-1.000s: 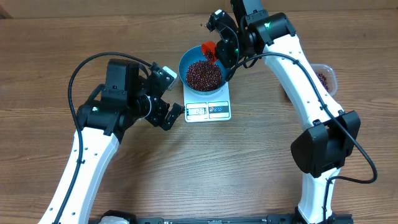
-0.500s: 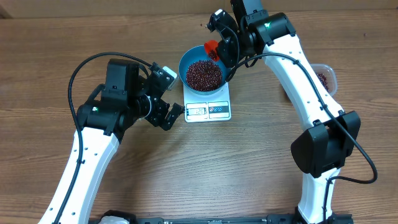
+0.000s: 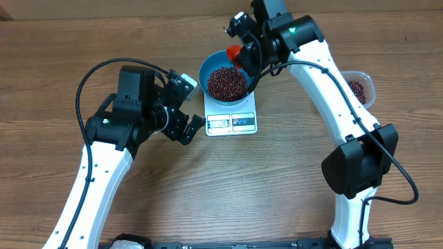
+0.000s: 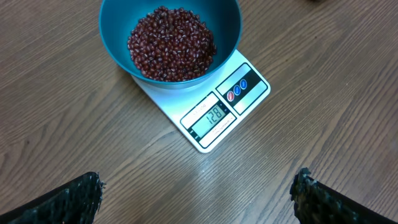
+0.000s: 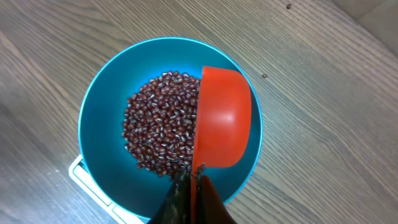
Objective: Scoop item into bowl and weigh 150g on scale
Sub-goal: 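Tip the scoop over the teal bowl with the right gripper to pour, then move the empty scoop back into the bean tub with the right gripper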
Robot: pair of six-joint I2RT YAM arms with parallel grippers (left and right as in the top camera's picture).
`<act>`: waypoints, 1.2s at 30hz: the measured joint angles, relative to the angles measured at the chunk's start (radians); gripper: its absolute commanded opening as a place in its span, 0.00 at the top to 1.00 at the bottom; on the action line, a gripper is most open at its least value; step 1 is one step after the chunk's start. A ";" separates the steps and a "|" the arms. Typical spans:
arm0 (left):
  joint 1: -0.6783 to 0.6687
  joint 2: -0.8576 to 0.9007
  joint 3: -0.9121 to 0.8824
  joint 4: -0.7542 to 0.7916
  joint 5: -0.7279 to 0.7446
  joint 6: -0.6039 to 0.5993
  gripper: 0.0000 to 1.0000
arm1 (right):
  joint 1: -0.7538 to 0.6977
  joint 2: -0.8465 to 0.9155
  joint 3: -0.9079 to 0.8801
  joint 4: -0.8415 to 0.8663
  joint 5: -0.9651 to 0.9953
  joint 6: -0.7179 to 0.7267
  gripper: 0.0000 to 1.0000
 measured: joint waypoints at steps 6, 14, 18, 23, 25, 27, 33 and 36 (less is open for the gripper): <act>0.000 0.000 0.000 0.000 0.000 0.000 0.00 | 0.037 -0.006 0.000 0.000 0.076 -0.020 0.96; 0.000 0.000 0.000 0.000 0.000 0.000 0.00 | 0.043 -0.011 0.000 0.000 0.100 -0.042 0.96; 0.000 0.000 0.000 0.000 0.000 0.000 0.00 | 0.058 -0.011 0.000 0.000 0.126 -0.048 0.96; 0.000 0.000 0.000 0.000 0.000 0.000 0.00 | 0.059 -0.011 0.000 0.000 0.132 -0.032 0.96; 0.000 0.000 0.000 0.000 0.000 0.000 0.00 | 0.050 -0.015 0.000 0.001 0.127 -0.017 0.96; 0.000 0.000 0.000 0.000 0.000 0.000 0.01 | 0.032 -0.026 0.002 0.000 0.115 0.005 0.96; 0.000 0.000 0.000 0.000 0.000 0.000 0.00 | -0.153 -0.103 0.065 -0.008 0.038 0.110 0.96; 0.000 0.000 0.000 0.000 0.000 0.000 0.00 | -0.314 -0.158 0.077 -0.039 -0.047 0.154 0.96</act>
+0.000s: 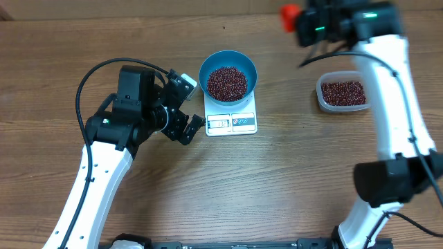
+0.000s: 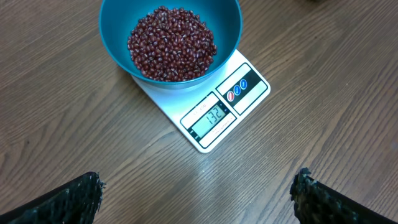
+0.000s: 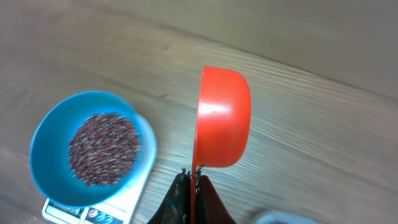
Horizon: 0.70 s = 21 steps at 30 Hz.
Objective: Scoop item into bowl and weigh 150g on scale
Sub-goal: 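Move the empty scoop back into the bean tub with the right gripper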
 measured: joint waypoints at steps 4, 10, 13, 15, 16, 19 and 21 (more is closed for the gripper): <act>0.000 0.000 0.000 0.000 0.000 0.000 0.00 | -0.180 -0.018 0.005 -0.110 -0.042 0.036 0.96; 0.000 0.000 0.000 0.000 0.000 0.000 0.00 | -0.341 -0.013 0.005 -0.266 -0.059 0.044 0.96; 0.000 0.000 0.000 0.000 0.000 0.000 0.00 | -0.366 -0.005 -0.012 -0.293 -0.056 0.029 0.96; 0.000 0.000 0.000 0.000 0.000 0.000 0.00 | -0.360 0.014 -0.034 -0.312 -0.041 0.022 0.96; 0.000 0.000 0.000 0.000 0.000 0.000 0.01 | -0.356 0.029 -0.045 -0.322 -0.031 0.019 0.96; 0.000 0.000 0.000 0.000 0.000 0.000 0.00 | -0.346 0.066 -0.060 -0.338 0.012 0.016 0.96; 0.000 0.000 0.000 0.000 0.000 0.000 0.00 | -0.344 0.091 -0.076 -0.336 0.040 0.014 0.96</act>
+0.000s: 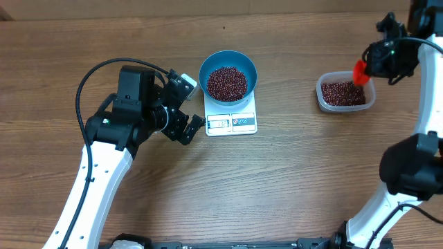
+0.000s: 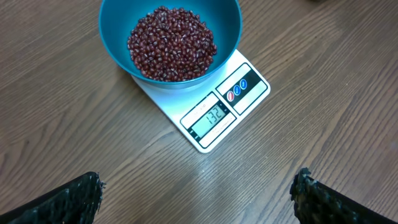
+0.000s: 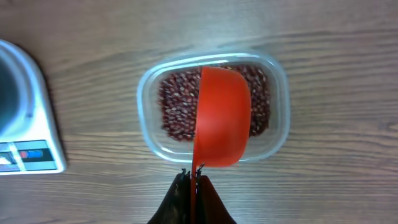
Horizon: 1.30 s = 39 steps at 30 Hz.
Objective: Scoop item into bowl and weigh 150g on scale
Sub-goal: 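Move the empty scoop back into the bean tub with the right gripper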
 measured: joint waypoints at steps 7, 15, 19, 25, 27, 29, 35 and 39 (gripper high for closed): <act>0.000 0.000 0.000 0.000 0.000 0.000 0.00 | 0.005 0.072 -0.032 0.026 0.084 -0.006 0.96; 0.000 0.000 0.000 0.000 0.000 0.000 0.00 | 0.005 0.117 -0.047 0.045 0.105 -0.007 0.96; 0.000 0.000 0.000 0.000 0.000 0.000 0.01 | 0.005 0.128 -0.090 0.088 0.106 -0.010 0.96; 0.000 0.000 0.000 0.000 0.000 0.000 0.00 | 0.005 0.132 -0.114 0.140 0.108 -0.010 0.96; 0.000 0.000 0.000 0.000 0.000 0.000 0.00 | 0.005 0.133 -0.114 0.151 0.108 -0.010 0.96; 0.000 0.000 0.000 0.000 0.000 0.000 0.00 | 0.005 0.134 -0.114 0.151 0.108 -0.010 0.96; 0.000 0.000 0.000 0.000 0.000 0.000 0.00 | 0.005 0.152 -0.114 0.148 0.052 -0.010 0.96; 0.000 0.000 0.000 0.000 0.000 0.000 0.01 | 0.009 0.162 -0.114 0.129 0.006 -0.010 0.96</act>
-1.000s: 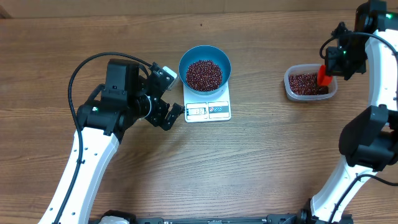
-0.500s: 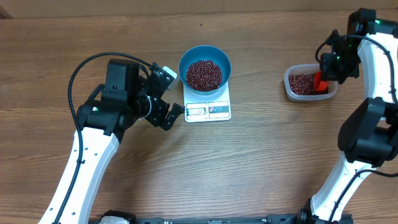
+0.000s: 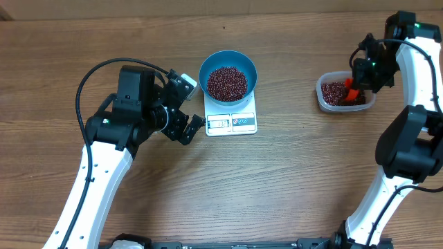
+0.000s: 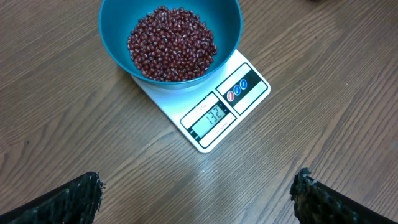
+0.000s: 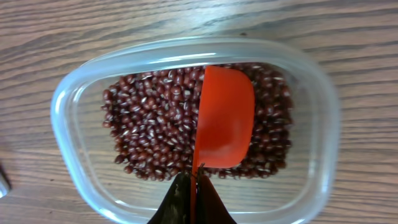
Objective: Scoop item into bowl and weigh 150g on scale
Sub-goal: 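Move the empty scoop back into the bean tub with the right gripper, then lift the filled scoop and carry it toward the teal bowl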
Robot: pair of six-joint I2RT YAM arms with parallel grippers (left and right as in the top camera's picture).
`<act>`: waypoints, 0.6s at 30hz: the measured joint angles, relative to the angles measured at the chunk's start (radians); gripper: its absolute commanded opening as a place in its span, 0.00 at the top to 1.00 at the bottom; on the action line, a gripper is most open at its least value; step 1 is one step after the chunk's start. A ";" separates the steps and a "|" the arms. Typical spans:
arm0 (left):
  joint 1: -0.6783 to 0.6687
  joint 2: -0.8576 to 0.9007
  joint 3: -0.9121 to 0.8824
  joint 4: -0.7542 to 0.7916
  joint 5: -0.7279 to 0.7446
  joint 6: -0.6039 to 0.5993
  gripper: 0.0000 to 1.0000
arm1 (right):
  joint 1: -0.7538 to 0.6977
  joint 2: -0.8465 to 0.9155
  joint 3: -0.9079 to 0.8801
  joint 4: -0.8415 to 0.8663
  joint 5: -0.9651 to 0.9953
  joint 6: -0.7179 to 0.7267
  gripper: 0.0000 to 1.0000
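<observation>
A blue bowl (image 3: 228,75) of red beans (image 4: 172,43) stands on the white scale (image 4: 225,106), whose display (image 4: 212,116) reads 132. At the right a clear plastic container (image 5: 81,118) holds more red beans (image 5: 152,130). My right gripper (image 5: 194,182) is shut on the handle of an orange scoop (image 5: 224,117), whose cup sits turned on edge down in the container's beans. My left gripper (image 4: 198,196) is open, hovering over bare table just in front of the scale, with nothing between its fingers.
The wooden table (image 3: 277,180) carries only the scale and the container (image 3: 345,93). The left arm (image 3: 131,117) stands left of the scale. The right arm (image 3: 415,76) reaches along the table's right edge.
My right gripper has lowered the scoop from just above the container down into the beans. The left arm, bowl and scale reading of 132 are unchanged.
The scoop was tipped over the blue bowl with the scale at 128. Then the scoop was raised away to the right and the scale read 132. Then it hung above the clear container, and now it sits in that container's beans.
</observation>
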 measured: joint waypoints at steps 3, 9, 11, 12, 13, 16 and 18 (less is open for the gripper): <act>0.000 0.000 0.000 0.000 0.000 0.000 0.00 | 0.004 0.002 0.000 -0.017 -0.035 0.000 0.96; 0.000 0.000 0.000 0.000 0.000 0.000 0.01 | -0.026 0.003 0.000 -0.048 -0.124 0.000 0.96; 0.000 0.000 0.000 0.000 0.000 0.000 0.00 | -0.042 0.003 0.002 -0.056 -0.142 0.000 0.96; 0.000 0.000 0.000 0.000 0.000 0.000 0.00 | -0.059 0.004 0.007 -0.064 -0.161 0.000 0.96; 0.000 0.000 0.000 0.000 0.000 0.000 0.00 | -0.077 0.004 0.014 -0.076 -0.186 -0.004 0.96; 0.000 0.000 0.000 0.000 0.000 0.000 0.01 | -0.120 0.004 0.032 -0.106 -0.249 -0.026 0.96; 0.000 0.000 0.000 0.000 0.000 0.000 0.00 | -0.142 0.004 0.035 -0.117 -0.291 -0.039 0.96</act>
